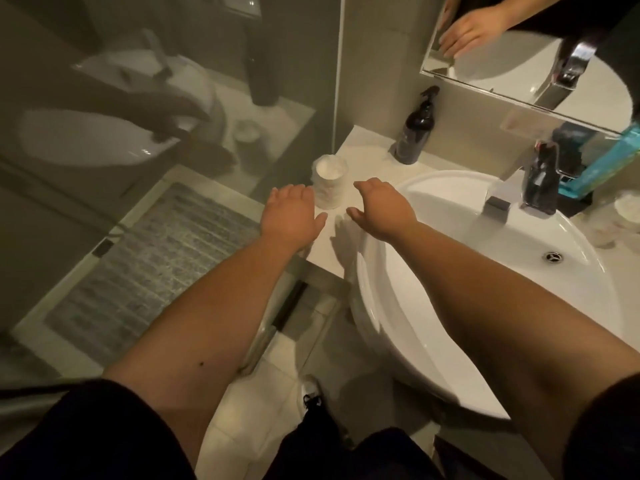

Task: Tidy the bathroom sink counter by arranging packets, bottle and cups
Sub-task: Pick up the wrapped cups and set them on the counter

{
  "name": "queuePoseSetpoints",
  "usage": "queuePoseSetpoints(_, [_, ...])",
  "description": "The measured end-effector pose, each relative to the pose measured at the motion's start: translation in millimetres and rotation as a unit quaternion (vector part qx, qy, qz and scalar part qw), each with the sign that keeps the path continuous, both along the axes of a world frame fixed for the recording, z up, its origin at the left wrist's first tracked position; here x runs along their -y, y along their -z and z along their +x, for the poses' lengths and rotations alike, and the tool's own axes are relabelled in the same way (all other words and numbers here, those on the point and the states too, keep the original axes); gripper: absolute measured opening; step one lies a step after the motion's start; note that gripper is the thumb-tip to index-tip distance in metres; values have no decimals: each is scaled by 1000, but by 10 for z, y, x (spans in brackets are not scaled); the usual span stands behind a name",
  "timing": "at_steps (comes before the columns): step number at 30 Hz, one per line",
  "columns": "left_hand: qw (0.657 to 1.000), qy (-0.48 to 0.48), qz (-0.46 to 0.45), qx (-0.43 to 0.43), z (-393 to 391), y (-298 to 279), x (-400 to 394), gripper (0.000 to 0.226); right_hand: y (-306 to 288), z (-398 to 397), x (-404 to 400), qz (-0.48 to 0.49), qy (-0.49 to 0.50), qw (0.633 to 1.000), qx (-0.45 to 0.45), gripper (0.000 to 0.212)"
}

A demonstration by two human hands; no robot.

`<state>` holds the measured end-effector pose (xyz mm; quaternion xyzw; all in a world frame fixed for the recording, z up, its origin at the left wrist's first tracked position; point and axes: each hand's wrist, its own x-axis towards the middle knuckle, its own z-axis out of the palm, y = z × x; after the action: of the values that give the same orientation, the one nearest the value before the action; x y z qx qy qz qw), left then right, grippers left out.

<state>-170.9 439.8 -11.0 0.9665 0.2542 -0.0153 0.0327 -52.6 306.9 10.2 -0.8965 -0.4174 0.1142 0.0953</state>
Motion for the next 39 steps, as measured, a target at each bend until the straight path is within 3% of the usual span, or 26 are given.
queuePoseSetpoints(10, [999,-17,-37,-7,414,199,-502,50,214,332,-614,3,14,998,-57,53])
queuePoseSetpoints(16, [983,-38,-174,42,757,328,-617,42,338,589,-737,31,29,991,-127,67])
queuePoseSetpoints(25, [957,-90,-257,98,826,482,-615,41,448,827,-777,97,42,978,-180,61])
queuePoseSetpoints(31, [960,-100,-251,74,830,535,-609,38,496,860,-796,80,22,973,-213,60])
queuePoseSetpoints(39, [943,-106,-290,127,682,379,-570,28,296,744,-725,113,24,972,-205,57])
